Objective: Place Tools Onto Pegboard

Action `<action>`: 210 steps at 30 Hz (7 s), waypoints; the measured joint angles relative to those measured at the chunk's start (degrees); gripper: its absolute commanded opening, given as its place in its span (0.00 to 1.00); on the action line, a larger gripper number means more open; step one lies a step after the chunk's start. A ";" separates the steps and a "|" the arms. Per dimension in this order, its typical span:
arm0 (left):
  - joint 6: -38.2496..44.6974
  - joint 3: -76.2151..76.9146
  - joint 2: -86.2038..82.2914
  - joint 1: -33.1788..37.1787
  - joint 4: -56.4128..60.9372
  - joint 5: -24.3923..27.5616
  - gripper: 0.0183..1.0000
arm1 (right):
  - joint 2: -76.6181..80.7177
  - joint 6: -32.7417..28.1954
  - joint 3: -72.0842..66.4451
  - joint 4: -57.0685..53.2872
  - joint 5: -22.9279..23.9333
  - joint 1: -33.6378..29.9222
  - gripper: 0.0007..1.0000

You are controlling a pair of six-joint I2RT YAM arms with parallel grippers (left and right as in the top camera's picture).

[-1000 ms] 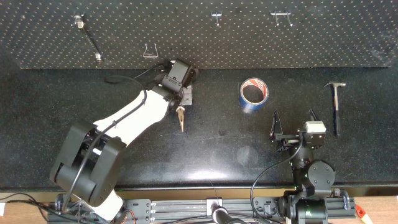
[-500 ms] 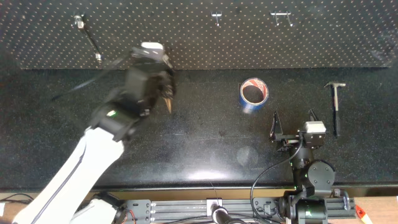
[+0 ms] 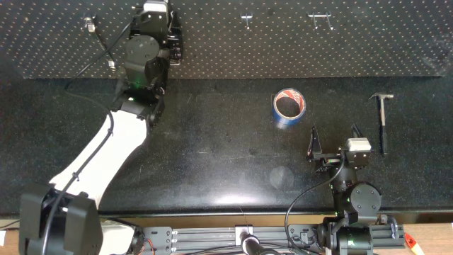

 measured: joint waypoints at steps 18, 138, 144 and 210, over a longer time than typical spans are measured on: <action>1.38 0.00 2.03 0.00 -9.27 2.01 0.96 | 0.00 0.00 0.00 0.00 0.00 0.00 0.96; -4.98 -57.46 -88.96 18.88 -26.75 16.06 1.00 | 69.79 -0.61 68.48 -15.91 6.58 29.62 0.07; -4.98 -57.46 -88.96 18.88 -26.77 16.09 1.00 | 80.28 -6.43 68.59 -10.91 11.56 34.91 0.07; -4.98 -57.46 -89.02 18.88 -26.77 16.06 1.00 | 101.33 -36.41 68.94 -51.49 6.10 -33.40 0.96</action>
